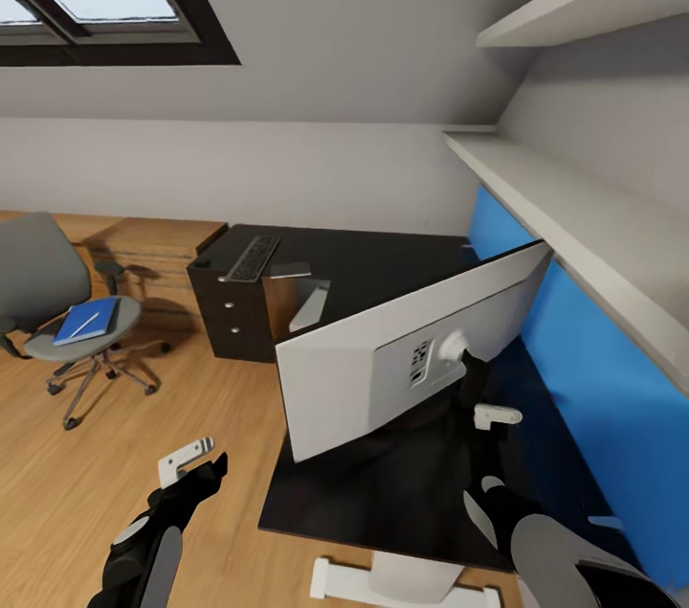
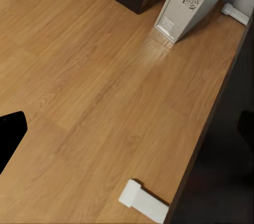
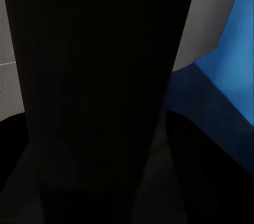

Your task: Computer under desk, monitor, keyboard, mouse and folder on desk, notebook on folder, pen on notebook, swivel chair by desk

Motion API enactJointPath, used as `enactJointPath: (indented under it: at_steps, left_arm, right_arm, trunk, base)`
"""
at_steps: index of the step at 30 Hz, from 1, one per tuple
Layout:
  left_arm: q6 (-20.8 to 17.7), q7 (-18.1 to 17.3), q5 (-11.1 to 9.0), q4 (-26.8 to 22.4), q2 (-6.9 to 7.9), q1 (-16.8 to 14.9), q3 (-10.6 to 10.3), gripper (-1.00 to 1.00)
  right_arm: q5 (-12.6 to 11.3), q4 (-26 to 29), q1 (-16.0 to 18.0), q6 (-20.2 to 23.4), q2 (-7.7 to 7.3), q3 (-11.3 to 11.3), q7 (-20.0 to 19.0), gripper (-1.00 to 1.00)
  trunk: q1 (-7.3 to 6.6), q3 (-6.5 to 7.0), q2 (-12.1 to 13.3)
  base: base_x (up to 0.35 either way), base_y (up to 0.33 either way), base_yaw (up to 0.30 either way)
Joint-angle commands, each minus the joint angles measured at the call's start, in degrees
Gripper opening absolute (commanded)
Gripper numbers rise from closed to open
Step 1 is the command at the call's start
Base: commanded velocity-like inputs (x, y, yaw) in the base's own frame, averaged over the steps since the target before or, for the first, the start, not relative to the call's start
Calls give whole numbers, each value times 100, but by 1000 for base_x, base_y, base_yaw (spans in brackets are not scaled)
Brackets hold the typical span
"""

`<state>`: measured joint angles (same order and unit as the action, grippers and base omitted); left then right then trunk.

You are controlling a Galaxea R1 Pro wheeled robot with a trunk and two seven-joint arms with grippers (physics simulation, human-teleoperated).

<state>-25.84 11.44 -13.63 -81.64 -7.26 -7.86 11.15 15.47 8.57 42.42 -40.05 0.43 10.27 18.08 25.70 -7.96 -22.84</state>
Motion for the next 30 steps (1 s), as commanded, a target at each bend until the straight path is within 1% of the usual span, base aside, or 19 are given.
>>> enactJointPath:
  at_steps: [1,10,14,30]
  left_arm:
    - [-27,34,-61,-10,-3,-5,3,100]
    - [-26,37,-61,-10,-3,-5,2,100]
    - [-26,34,-61,-10,-3,-5,2,100]
    - [-26,34,-61,-10,-3,-5,9,100]
  right_arm:
    - [-61,-22,3,6,1,124,38,-100]
    - [-61,-22,3,6,1,124,38,-100]
    - [-61,-16,3,13,0,124,38,-100]
    - [-61,-21,3,11,1,124,38,-100]
  trunk:
    - [8,-14,-8]
    - [8,-14,-8]
    - [8,-14,-8]
    - [8,-14,-8]
  base:
    - [229,-69,0]
    - [214,-66,0]
    - [137,-14,0]
    - [13,-1,0]
